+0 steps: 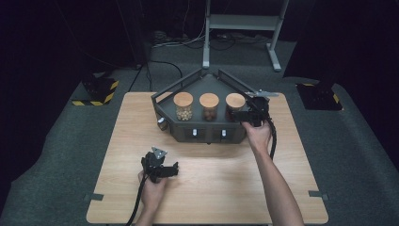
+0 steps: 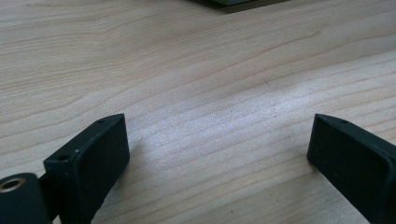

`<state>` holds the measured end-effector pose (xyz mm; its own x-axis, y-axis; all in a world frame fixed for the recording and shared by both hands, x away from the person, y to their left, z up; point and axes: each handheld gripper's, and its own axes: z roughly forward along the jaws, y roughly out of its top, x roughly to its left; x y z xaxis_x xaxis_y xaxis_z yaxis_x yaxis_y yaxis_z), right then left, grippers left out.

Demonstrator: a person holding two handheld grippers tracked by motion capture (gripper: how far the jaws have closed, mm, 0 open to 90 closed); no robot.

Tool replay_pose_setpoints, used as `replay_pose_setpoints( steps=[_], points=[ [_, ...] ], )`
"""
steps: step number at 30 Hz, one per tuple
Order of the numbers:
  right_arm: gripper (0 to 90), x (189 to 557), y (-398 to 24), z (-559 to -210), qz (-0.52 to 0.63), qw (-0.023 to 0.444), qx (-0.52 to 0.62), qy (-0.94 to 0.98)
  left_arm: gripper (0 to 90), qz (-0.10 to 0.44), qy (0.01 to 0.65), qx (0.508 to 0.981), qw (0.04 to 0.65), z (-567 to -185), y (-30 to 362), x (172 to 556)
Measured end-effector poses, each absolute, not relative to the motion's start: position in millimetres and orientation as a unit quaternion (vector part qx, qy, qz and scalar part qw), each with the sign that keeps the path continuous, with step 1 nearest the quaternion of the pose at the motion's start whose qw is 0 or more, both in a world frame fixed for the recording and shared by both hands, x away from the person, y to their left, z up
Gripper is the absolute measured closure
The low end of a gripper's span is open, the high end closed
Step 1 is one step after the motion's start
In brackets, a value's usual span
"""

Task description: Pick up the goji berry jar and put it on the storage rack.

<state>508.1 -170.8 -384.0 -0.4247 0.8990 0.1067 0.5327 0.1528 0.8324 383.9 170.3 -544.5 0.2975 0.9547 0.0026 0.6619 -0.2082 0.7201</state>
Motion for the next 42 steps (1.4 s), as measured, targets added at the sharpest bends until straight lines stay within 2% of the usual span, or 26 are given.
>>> replay_pose_setpoints(
  steps=[42],
  points=[
    [2.4,480,-197,-377,0.437,0.208,0.479,0.732,5.9,0.231,0.544,0.743,0.315,-544,171,384]
  ],
)
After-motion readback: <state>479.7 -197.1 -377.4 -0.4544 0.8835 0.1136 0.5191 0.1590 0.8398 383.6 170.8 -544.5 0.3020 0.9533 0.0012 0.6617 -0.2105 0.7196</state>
